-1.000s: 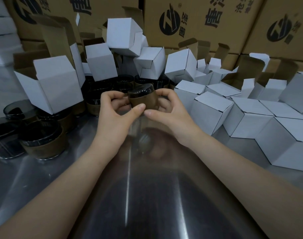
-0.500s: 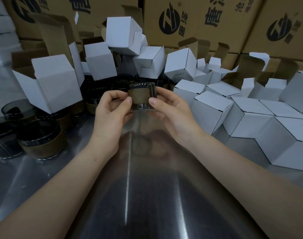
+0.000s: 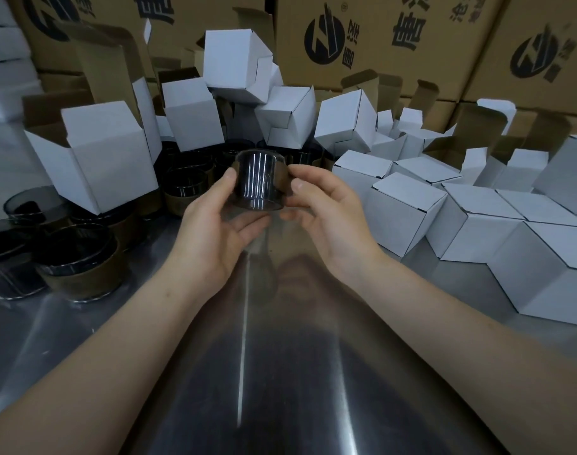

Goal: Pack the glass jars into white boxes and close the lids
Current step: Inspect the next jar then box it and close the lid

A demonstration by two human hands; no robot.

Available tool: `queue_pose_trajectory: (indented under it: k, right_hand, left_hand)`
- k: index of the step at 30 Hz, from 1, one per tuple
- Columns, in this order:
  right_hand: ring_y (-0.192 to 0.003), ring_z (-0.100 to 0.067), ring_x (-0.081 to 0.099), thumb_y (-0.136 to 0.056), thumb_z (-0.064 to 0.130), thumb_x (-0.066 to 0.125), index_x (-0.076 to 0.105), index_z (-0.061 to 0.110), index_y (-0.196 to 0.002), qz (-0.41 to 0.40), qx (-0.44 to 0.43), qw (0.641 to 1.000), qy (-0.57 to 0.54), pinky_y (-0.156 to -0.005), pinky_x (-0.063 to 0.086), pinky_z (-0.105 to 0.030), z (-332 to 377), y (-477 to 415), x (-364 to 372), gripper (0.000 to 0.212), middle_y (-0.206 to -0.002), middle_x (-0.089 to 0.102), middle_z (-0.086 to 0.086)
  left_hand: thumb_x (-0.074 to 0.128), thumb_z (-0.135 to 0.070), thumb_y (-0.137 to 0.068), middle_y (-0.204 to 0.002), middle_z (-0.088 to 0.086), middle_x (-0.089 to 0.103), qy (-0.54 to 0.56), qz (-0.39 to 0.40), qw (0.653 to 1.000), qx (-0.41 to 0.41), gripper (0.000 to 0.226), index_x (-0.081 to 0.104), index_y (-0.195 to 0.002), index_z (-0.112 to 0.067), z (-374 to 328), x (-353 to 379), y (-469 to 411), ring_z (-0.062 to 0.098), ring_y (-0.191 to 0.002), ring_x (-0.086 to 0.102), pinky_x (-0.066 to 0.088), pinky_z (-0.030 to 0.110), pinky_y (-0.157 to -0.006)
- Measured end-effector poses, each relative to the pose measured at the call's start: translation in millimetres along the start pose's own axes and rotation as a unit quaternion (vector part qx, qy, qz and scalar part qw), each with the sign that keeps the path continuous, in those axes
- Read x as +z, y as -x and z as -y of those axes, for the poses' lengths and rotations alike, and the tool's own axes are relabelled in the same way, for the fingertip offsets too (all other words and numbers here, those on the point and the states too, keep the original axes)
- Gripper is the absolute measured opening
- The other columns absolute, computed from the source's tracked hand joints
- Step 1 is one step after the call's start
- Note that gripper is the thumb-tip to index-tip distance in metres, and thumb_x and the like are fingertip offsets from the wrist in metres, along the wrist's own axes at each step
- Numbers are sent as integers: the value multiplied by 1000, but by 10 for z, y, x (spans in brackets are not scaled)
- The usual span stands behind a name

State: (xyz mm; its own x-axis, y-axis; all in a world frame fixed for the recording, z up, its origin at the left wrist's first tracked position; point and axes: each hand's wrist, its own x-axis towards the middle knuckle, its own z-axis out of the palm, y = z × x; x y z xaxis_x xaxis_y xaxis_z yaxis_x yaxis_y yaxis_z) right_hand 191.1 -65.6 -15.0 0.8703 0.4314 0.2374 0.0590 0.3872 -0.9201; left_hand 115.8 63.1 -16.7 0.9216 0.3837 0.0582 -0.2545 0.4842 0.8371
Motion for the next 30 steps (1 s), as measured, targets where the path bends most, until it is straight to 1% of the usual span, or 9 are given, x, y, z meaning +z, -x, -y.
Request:
queue_pose_trajectory:
  k: [2, 4, 7, 12, 17, 19, 23, 27, 30]
  right_hand:
    - [-99, -27, 61, -92, -1, 59, 64, 12, -115, 16, 13, 1000, -17, -77, 58, -35, 0, -16, -26, 27, -108, 63, -16]
    - [-114, -29, 61, -90, -2, 61, 57, 14, -130, 42, 33, 998, -32, -92, 55, -43, 7, -38, -63, 44, -127, 60, -18]
    - [-129, -28, 54, -88, -5, 61, 41, 20, -145, 86, 63, 993, -57, -90, 51, -38, 28, -66, -120, 65, -141, 54, -13]
    - [-118, -23, 61, -81, -3, 64, 34, 23, -150, 153, 77, 983, -62, -95, 50, -35, 44, -99, -189, 79, -129, 64, -9]
    - [-106, -22, 66, -76, 4, 69, 57, 17, -129, 138, 61, 988, -35, -92, 54, -36, 8, -106, -167, 56, -111, 69, -8]
    - [-104, -21, 66, -77, 10, 70, 64, 16, -118, 116, 59, 991, -28, -86, 55, -35, -6, -111, -171, 42, -111, 67, -8]
    - [-94, -21, 71, -88, 21, 66, 64, 11, -113, 98, 68, 993, -22, -81, 57, -35, -17, -104, -190, 27, -103, 72, -8]
    - [-99, -30, 70, -95, 32, 61, 56, -2, -125, 63, 97, 993, -25, -85, 57, -42, 4, -84, -148, 46, -116, 68, -22]
    - [-93, -31, 71, -96, 38, 57, 65, 7, -117, 55, 115, 991, -35, -81, 59, -41, 19, -77, -124, 39, -111, 69, -24]
  left_hand:
    - [47, -37, -100, -113, 11, 72, 13, 5, 1000, -19, 31, 60, -121, -17, 6, -5, -5, 30, -104, 70, 55, 42, -90]
    - [46, -43, -100, -110, 11, 73, -1, 0, 1000, -25, 29, 58, -117, -23, 8, -12, -10, 33, -100, 71, 58, 44, -83]
    - [43, -52, -98, -104, 9, 75, -21, -4, 999, -46, 36, 60, -114, -25, -7, -9, -1, 34, -94, 72, 61, 40, -70]
    - [39, -71, -88, -94, 4, 76, -54, 5, 994, -95, 69, 68, -115, -14, -24, -23, 8, 16, -71, 71, 58, 31, -62]
    - [50, -73, -72, -98, 2, 72, -72, 55, 992, -88, 73, 72, -113, -16, -12, -28, 15, 9, -69, 65, 56, 27, -67]
    - [60, -67, -73, -92, -2, 71, -75, 78, 991, -78, 58, 74, -105, -20, -4, -34, 14, 8, -70, 65, 56, 27, -69]
    - [75, -39, -70, -98, -2, 73, -85, 110, 989, -54, 28, 77, -94, -24, 8, -54, 4, 9, -80, 68, 57, 27, -75]
    - [75, -28, -73, -95, -2, 75, -90, 96, 991, -23, 20, 77, -92, -25, 10, -64, -2, 6, -78, 70, 57, 23, -71]
    - [71, -27, -76, -99, -1, 76, -87, 85, 993, -5, 19, 77, -94, -25, 6, -68, 6, 10, -85, 72, 56, 21, -68]
